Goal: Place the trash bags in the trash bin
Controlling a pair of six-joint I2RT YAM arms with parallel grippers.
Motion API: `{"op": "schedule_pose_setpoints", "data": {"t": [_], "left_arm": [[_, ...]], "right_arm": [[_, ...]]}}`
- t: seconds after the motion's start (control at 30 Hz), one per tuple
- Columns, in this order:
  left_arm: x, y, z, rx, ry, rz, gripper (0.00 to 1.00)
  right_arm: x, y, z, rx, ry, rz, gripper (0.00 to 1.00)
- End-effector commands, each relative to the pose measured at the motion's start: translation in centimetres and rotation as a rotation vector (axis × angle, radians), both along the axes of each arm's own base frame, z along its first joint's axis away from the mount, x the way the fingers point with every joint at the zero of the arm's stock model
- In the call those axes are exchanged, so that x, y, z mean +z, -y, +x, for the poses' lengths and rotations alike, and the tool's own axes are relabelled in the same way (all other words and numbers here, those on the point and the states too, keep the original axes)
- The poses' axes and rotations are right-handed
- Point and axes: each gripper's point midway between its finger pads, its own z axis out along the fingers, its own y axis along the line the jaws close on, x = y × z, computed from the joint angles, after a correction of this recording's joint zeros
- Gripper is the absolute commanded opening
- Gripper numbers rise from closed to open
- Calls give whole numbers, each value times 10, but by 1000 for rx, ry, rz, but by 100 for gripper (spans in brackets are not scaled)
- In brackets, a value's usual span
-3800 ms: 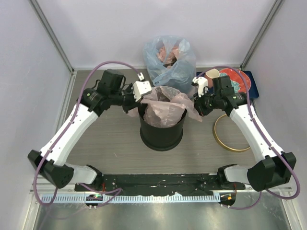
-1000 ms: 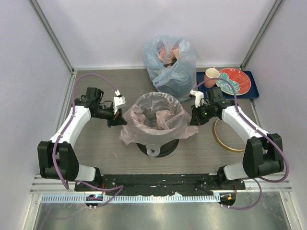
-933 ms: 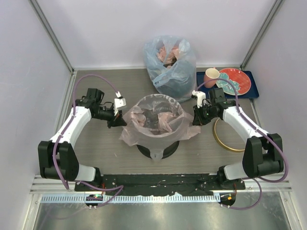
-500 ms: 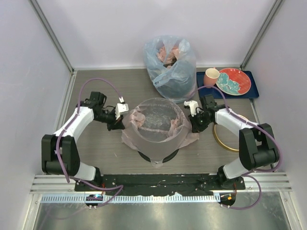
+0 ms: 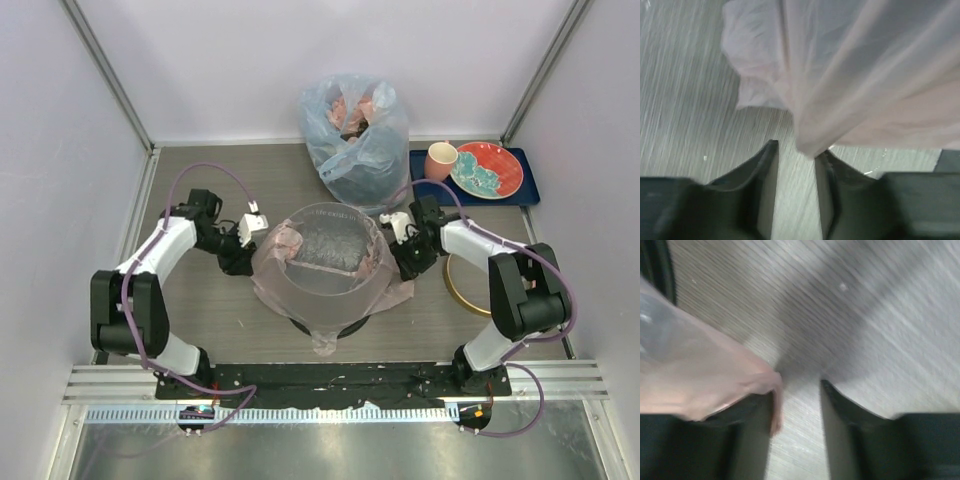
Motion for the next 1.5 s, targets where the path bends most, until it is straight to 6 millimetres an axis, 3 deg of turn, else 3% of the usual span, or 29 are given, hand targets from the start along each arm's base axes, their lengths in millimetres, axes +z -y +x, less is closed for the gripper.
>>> {"op": "schedule_pose_setpoints", "data": {"t": [0.0, 0.03, 0.07, 0.13, 0.17, 0.23, 0.27, 0.3, 0.37, 0.4, 0.5, 0.57, 0.6, 0.7, 0.77, 0.8, 0.87, 0.9, 0.93, 1.0, 1.07, 1.3, 1.4, 1.47], "left_arm": [[59, -23, 17, 113, 86, 41, 51], [72, -24, 18, 135, 99, 20, 72], [84, -25, 20, 152, 116, 10, 79], [114, -25, 17, 183, 154, -16, 86], [120, -25, 17, 196, 167, -21, 87], [139, -26, 15, 258, 201, -42, 89], [144, -25, 14, 276, 209, -53, 89], [152, -25, 17, 295, 239, -69, 89], [166, -21, 12, 362, 246, -119, 91], [174, -17, 16, 368, 277, -157, 92], [184, -9, 13, 412, 283, -238, 94], [182, -8, 11, 415, 272, -246, 94], [179, -8, 8, 412, 256, -240, 94], [169, -11, 2, 392, 244, -205, 93], [167, -10, -2, 371, 246, -203, 92], [164, -10, -4, 369, 239, -203, 92], [166, -5, -8, 361, 228, -230, 92], [169, -4, -6, 386, 218, -254, 92], [171, -3, -5, 394, 216, -266, 92], [180, 2, -2, 399, 225, -313, 92], [186, 6, -1, 425, 204, -354, 91], [201, 8, 1, 453, 218, -395, 91], [199, 6, -2, 465, 226, -377, 91], [198, 3, -4, 474, 230, -364, 91]], "right_arm": [[38, 25, 3, -40, 11, -46, 56], [57, 30, 7, -50, 53, -27, 62], [69, 34, 0, -49, 43, -24, 71], [100, 39, 10, -45, 107, -6, 74], [114, 42, 2, -42, 104, -8, 75], [149, 44, 11, -30, 168, 3, 76], [159, 44, 2, -22, 143, 7, 76], [191, 41, 11, -15, 207, 30, 76], [222, 19, 4, 11, 207, 140, 76], [249, 10, 12, 24, 258, 172, 76], [259, -1, 10, 69, 241, 130, 75], [244, 12, 5, 100, 207, 49, 75], [225, 18, -2, 109, 154, 16, 75], [216, 20, -13, 133, 153, 20, 73], [239, 9, -11, 132, 233, 93, 73], [264, -6, -10, 138, 280, 186, 72], [287, -29, -15, 176, 280, 280, 69], [316, -44, -16, 177, 318, 341, 69], [324, -68, -28, 245, 310, 369, 68], [338, -95, -33, 280, 334, 414, 68], [340, -126, -44, 328, 329, 450, 65], [283, -191, -60, 514, 270, 309, 54], [257, -203, -67, 576, 232, 253, 53], [228, -206, -68, 595, 192, 200, 51]]}}
